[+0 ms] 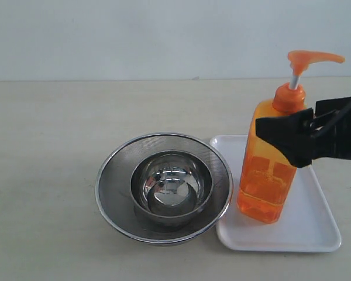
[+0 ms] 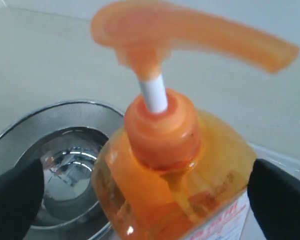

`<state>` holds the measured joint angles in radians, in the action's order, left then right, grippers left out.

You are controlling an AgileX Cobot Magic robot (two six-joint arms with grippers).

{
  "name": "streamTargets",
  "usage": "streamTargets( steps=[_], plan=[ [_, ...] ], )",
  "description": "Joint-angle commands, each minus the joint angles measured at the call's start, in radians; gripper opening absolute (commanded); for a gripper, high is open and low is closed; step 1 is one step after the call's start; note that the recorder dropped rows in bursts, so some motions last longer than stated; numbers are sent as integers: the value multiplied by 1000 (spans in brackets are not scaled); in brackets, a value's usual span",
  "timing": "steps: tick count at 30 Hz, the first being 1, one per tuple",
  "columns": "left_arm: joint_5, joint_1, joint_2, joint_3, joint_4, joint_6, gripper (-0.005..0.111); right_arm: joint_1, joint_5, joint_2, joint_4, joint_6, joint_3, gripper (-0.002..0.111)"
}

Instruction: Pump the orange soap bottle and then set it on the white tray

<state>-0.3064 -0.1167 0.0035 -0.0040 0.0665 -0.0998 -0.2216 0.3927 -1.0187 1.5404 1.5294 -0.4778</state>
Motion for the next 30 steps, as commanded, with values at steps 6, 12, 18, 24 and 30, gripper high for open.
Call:
streamTargets(
  steps=[6, 12, 18, 24, 30],
  plan=[
    [0, 5, -4, 4, -1, 3, 5, 2, 44, 9, 66, 40, 47, 104],
    [0, 5, -4, 4, -1, 3, 5, 2, 15, 9, 70, 63, 49, 104],
    [0, 5, -4, 4, -1, 3, 5, 2, -41, 9, -5, 33, 87, 104],
    [0, 5, -4, 4, -1, 3, 5, 2, 27, 9, -140, -59, 105, 104],
    [0, 5, -4, 4, -1, 3, 5, 2, 37, 9, -167, -99, 129, 104]
  ],
)
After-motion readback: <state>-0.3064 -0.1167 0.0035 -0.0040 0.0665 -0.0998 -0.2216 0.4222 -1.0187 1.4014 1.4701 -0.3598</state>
